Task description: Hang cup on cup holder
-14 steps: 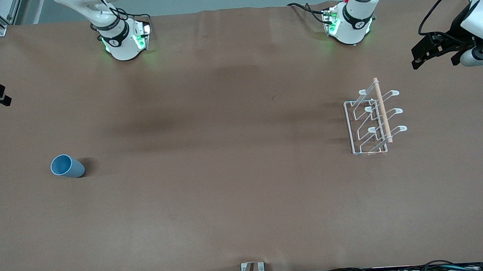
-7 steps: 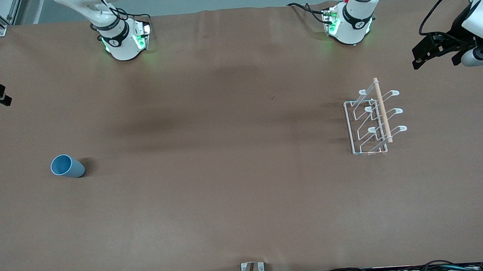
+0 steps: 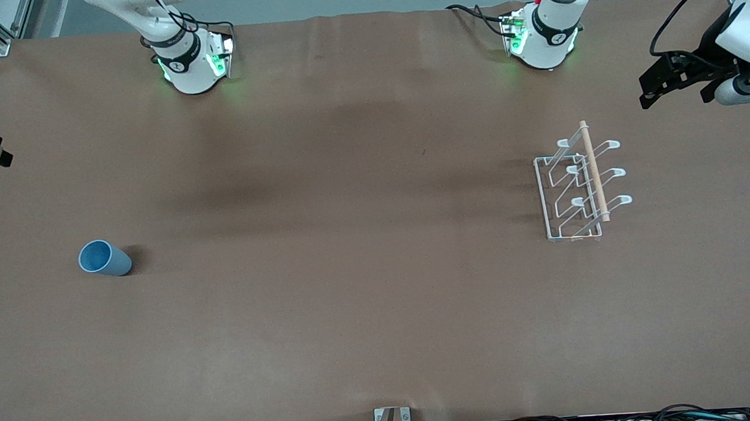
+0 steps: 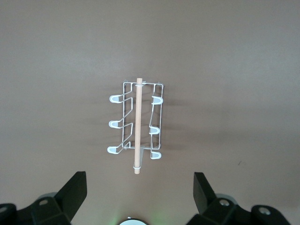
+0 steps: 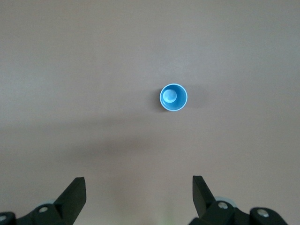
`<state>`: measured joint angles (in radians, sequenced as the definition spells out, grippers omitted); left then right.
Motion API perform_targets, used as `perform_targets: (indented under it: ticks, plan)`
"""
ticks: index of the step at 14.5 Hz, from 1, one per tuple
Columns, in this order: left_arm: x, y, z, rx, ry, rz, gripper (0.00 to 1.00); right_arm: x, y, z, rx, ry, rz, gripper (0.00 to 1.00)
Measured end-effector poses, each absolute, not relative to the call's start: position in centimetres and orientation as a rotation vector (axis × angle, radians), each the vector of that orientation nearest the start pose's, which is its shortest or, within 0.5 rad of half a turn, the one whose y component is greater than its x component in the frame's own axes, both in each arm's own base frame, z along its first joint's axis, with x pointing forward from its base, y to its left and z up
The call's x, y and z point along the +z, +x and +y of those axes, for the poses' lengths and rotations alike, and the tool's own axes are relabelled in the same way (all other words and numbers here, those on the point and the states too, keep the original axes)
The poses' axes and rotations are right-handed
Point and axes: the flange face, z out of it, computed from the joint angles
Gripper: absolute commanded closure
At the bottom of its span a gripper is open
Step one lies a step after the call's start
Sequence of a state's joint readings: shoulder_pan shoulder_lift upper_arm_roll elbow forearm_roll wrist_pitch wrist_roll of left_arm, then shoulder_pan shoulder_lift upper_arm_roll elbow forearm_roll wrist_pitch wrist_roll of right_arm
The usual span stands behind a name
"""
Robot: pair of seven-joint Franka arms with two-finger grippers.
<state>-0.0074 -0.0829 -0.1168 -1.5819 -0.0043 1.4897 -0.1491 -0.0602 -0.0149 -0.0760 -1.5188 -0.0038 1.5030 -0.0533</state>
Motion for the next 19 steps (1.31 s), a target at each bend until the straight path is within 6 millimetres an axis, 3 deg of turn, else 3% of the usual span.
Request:
perform_targets:
  ticks: [3,7,13,15,19]
  plan:
    - [65.6,51.6,-6.8,0.014,-3.135,-0.038,0.0,61.1,55.5,-9.4,0.01,-3.141,0.177,0.0]
    - [65.7,51.6,-6.9,0.013,-3.135,-0.036,0.0,52.6,58.2,-14.6,0.087,-3.139,0.173,0.0]
    - [65.7,51.6,-6.8,0.015,-3.135,-0.038,0.0,40.6,60.4,-19.0,0.154,-3.091,0.12,0.0]
    - [65.6,51.6,-6.8,0.016,-3.135,-0.04,0.0,38.1,60.3,-19.9,0.175,-3.078,0.122,0.0]
    - [65.6,51.7,-6.8,0.016,-3.135,-0.04,0.0,34.7,60.4,-20.9,0.209,-3.063,0.137,0.04]
